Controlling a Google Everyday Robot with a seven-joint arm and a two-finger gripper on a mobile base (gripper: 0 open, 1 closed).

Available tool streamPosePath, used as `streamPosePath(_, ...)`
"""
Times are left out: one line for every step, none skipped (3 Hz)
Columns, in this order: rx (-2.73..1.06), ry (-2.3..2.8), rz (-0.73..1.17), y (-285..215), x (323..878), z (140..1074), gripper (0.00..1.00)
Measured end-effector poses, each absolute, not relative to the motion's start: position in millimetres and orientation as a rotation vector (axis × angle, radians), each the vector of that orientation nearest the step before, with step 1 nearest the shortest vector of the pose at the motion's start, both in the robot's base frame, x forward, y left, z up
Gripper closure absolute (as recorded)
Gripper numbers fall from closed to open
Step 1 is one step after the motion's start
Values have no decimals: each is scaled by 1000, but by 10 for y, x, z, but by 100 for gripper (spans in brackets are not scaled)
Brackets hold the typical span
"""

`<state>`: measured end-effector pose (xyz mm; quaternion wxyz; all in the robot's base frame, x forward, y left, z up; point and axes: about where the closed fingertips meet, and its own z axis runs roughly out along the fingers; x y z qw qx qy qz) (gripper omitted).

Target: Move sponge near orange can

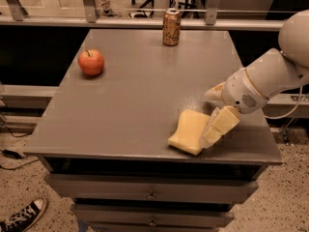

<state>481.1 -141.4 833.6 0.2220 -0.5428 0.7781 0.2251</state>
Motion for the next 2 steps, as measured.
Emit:
streamPosePath(-1481, 2182, 644, -1424, 4806, 8348, 38)
streamPosePath(-1468, 2199, 648, -1455, 4808, 8370, 61)
